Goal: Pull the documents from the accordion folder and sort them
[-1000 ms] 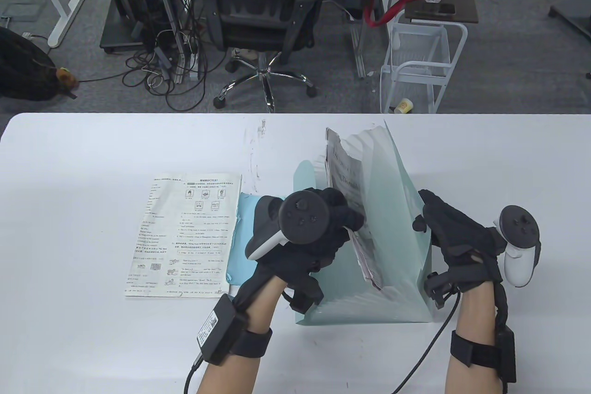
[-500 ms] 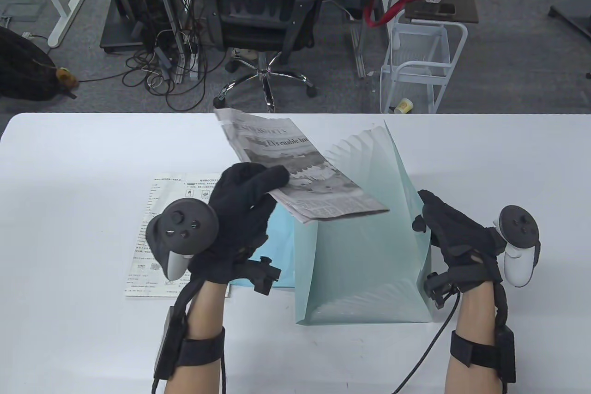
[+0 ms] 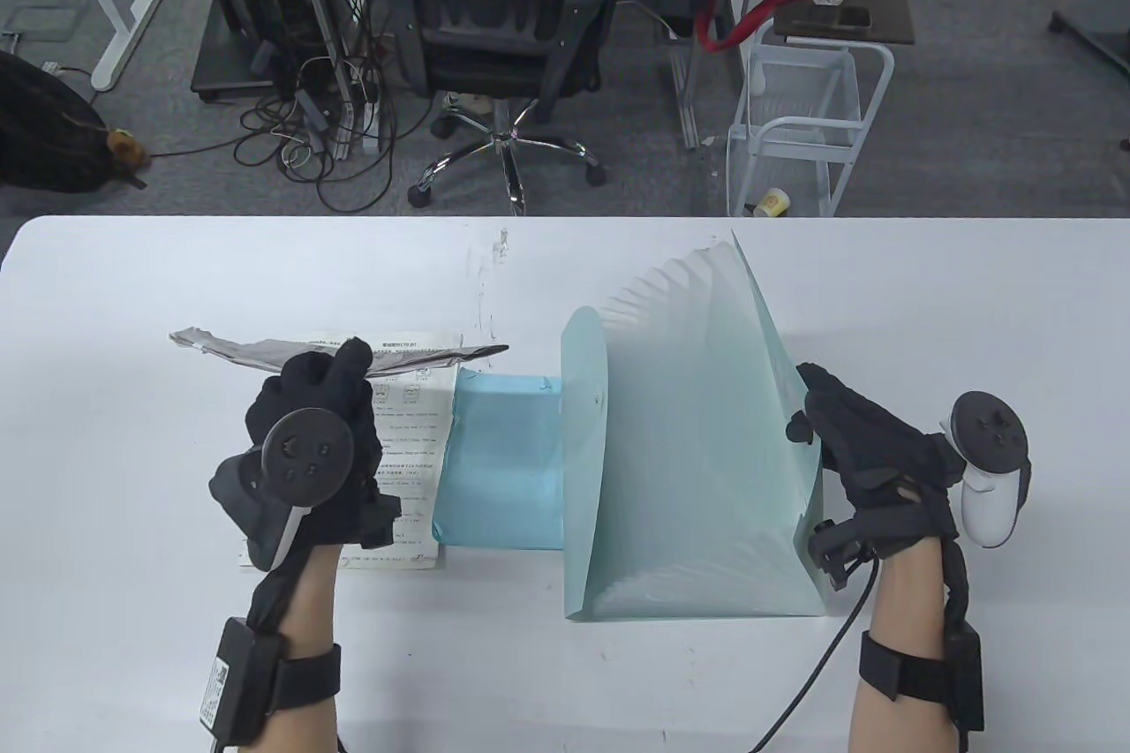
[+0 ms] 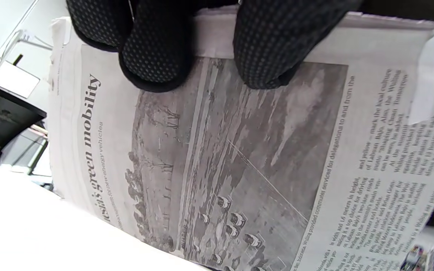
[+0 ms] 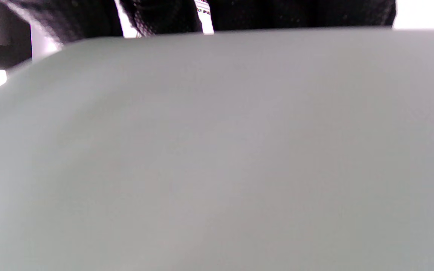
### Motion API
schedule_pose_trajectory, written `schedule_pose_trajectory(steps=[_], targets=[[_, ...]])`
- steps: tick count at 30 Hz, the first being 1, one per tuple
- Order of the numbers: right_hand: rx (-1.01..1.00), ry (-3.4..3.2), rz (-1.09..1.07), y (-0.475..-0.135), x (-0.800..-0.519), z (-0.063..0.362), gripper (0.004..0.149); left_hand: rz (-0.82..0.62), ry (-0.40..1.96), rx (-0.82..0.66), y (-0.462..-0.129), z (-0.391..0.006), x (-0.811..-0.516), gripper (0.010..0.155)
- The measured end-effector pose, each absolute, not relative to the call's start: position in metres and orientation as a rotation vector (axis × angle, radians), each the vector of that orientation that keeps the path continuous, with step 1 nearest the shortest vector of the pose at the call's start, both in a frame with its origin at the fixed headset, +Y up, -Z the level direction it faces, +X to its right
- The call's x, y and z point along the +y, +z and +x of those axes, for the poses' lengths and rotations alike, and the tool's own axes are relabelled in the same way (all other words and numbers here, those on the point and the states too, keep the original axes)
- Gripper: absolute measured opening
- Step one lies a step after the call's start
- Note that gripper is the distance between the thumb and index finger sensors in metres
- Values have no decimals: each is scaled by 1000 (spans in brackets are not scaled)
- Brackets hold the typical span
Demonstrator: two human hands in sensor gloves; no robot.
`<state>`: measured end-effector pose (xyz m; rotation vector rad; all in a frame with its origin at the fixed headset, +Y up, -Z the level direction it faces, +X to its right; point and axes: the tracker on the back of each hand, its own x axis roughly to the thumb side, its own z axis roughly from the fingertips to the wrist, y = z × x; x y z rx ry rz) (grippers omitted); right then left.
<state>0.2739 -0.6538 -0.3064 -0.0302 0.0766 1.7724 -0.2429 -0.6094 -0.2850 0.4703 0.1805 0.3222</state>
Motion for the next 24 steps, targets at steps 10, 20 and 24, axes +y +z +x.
schedule_pose_trajectory(steps=[10,20,24], targets=[[86,1777,-24,-307,-655,273,63,428,259,183,-306,-210,-654,42],[88,1774,-25,-308,-656,274,65,396,279,181,-313,-192,-678,44],[90,1768,-25,-308,-656,274,66,379,196,174,-310,-188,-684,44]])
